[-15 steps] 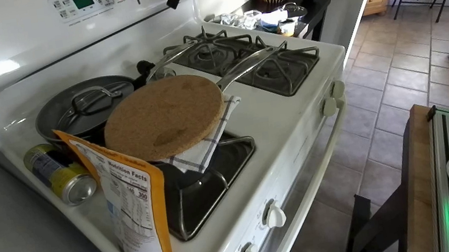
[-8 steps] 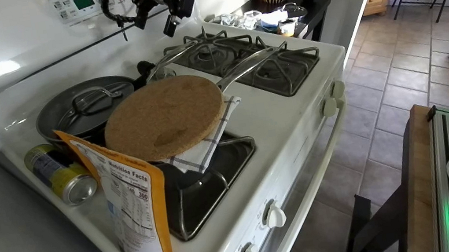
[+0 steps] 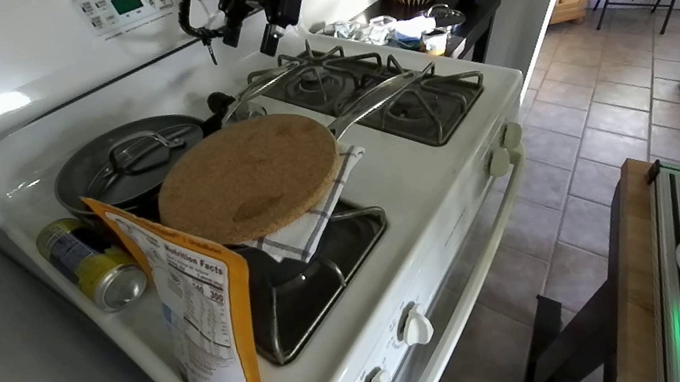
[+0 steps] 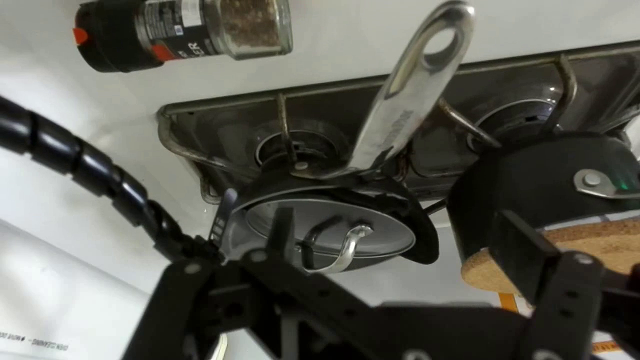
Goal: Pick up the gray pan and put it on the top right cooker on the stove
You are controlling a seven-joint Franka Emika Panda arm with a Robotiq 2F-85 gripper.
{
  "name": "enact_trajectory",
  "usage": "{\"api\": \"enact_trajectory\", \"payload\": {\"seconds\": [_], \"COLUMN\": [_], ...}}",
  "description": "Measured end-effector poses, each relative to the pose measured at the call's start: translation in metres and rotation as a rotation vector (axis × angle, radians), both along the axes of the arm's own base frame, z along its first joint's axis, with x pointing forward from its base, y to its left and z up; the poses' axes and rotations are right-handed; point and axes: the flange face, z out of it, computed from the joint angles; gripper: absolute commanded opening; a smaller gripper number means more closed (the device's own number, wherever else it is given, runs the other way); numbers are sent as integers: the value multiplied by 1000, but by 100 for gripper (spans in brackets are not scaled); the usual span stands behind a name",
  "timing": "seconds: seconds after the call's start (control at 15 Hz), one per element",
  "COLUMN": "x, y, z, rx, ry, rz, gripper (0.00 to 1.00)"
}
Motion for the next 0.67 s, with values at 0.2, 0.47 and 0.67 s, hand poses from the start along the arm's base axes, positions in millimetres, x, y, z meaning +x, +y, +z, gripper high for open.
{"api": "enact_trajectory", "payload": {"seconds": [0.2,0.47,0.67], "x": [2,9,12], "y": [4,14,26], "z": [-12,-30,-43], "rx": [-32,-87,-123], "ry": [37,48,67], "rz": [-22,-73,-86], "gripper": [100,100,100]}}
